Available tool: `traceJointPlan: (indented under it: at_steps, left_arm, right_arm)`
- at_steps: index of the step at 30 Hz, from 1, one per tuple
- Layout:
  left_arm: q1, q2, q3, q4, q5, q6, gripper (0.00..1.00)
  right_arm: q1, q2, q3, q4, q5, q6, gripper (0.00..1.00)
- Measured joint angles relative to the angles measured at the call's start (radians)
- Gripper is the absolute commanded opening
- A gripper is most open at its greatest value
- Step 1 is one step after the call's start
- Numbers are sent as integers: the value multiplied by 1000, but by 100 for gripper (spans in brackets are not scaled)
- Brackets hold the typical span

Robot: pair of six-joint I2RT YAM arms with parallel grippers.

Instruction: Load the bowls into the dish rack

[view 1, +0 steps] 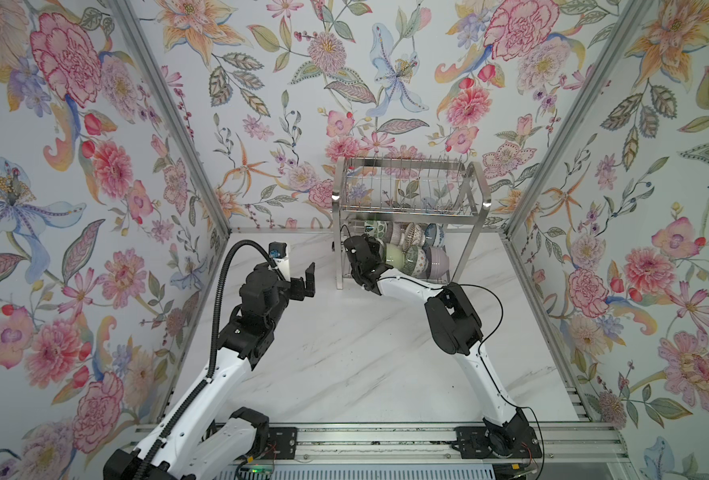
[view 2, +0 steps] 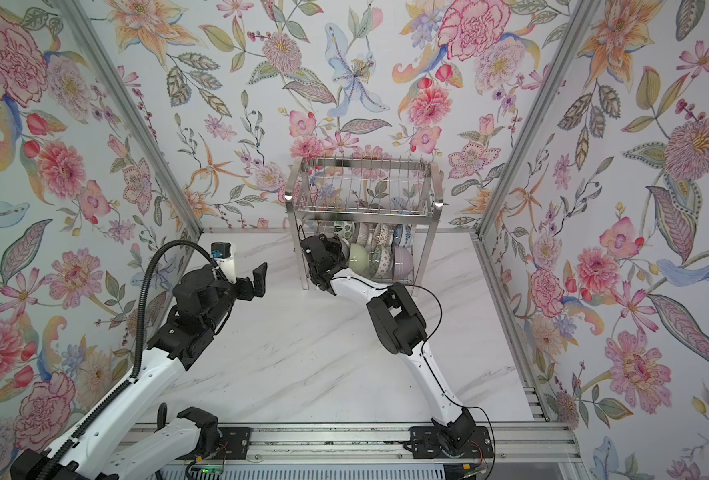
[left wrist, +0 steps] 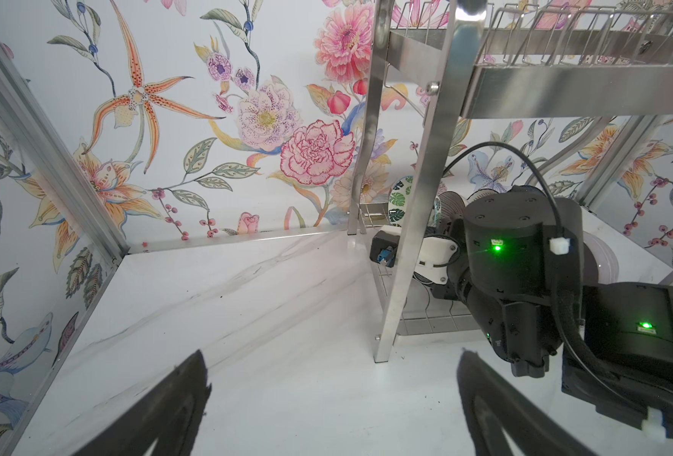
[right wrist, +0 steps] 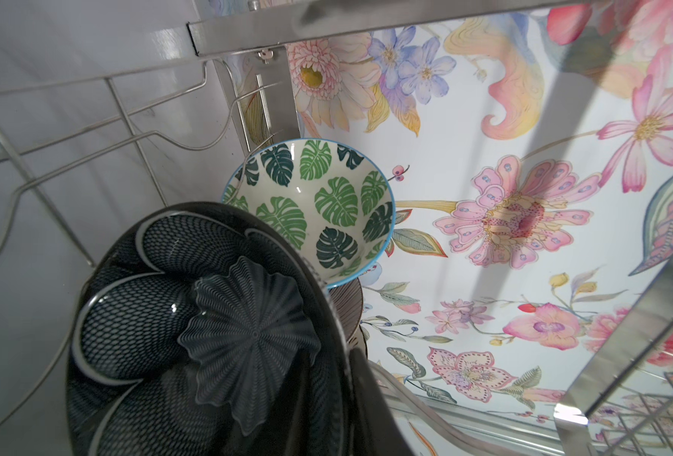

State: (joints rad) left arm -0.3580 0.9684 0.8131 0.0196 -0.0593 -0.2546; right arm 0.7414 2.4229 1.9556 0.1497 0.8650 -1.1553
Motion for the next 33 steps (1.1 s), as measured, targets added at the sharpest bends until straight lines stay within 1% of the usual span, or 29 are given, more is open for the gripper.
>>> traceJointPlan:
  at_steps: [6, 10, 21, 33]
  left_arm:
    - [0, -1, -6, 2, 0, -5, 99]
    - [0, -2, -8, 3, 0, -7, 99]
    - [0, -9, -21, 3, 0, -8, 99]
    - [0, -13, -21, 3, 0, -15, 99]
  right_arm:
    - [1, -12, -8, -20, -1, 11, 20]
    - [5, -16, -9, -30, 0, 19, 24]
    - [5, -37, -23, -42, -2, 35, 24]
    - [8, -71, -74, -41, -9, 60, 25]
